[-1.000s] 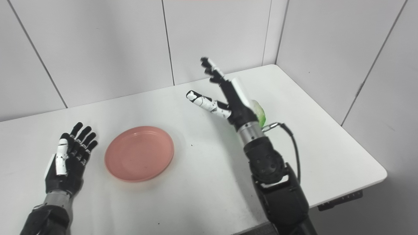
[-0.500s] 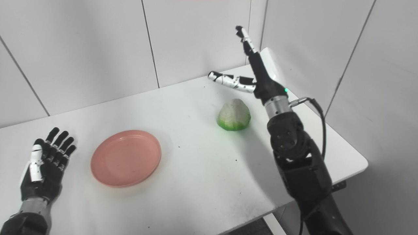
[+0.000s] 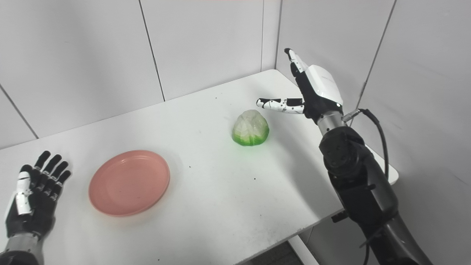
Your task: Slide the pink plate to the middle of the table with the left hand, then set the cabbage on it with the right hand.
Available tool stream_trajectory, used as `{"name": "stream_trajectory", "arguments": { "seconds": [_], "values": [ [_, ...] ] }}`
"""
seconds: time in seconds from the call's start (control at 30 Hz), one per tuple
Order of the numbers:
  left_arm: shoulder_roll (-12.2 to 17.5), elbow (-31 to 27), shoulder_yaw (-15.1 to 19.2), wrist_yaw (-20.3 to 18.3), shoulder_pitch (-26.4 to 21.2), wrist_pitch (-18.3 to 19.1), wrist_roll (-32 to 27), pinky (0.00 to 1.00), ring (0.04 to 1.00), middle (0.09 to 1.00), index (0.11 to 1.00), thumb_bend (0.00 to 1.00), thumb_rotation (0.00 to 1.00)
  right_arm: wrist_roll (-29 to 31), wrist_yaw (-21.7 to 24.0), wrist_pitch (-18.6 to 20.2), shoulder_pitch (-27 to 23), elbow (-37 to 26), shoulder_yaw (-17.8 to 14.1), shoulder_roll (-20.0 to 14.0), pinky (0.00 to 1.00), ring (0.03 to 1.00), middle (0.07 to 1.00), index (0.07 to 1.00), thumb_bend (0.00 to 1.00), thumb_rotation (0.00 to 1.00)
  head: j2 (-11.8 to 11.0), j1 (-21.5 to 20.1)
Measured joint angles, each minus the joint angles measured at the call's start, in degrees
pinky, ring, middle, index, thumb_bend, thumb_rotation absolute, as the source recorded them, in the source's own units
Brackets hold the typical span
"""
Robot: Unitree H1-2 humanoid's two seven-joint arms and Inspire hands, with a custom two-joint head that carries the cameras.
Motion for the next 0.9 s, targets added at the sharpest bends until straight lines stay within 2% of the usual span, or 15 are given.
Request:
{"name": "stream_trajectory", "arguments": {
  "seconds": [0.13, 0.27, 0.67, 0.9],
  "values": [
    [0.02, -0.29, -0.01, 0.01, 0.1, 0.18, 0.01, 0.91, 0.9, 0.905, 0.892, 0.45, 1.0, 0.13, 2.17, 1.46, -0.15, 0.88, 0.72, -0.6, 0.86, 0.943, 0.973, 1.0, 1.0, 0.57, 0.18, 0.09],
    [0.33, -1.47, -0.14, 0.0, 0.84, 0.57, 0.05, 0.92, 0.903, 0.907, 0.895, 0.46, 1.0, 1.52, 3.37, 1.81, -0.62, 4.34, 1.76, -0.72, 0.87, 0.953, 0.977, 1.0, 1.0, 0.53, 0.97, 0.53],
    [0.79, -4.82, -0.42, -0.03, 2.74, 1.84, 0.07, 0.92, 0.906, 0.913, 0.901, 0.47, 1.0, 5.21, 3.79, 1.7, -4.65, 12.17, 6.16, 0.55, 0.91, 0.977, 0.991, 1.0, 1.0, 0.52, 2.2, 1.49],
    [1.09, -5.76, -0.69, -0.7, 3.41, 2.21, 0.08, 0.94, 0.912, 0.919, 0.908, 0.47, 1.0, 6.19, 3.91, -0.09, -6.8, 16.97, 9.12, 0.59, 0.88, 0.954, 0.974, 0.999, 1.0, 0.53, 2.64, 2.02]
  ]
}}
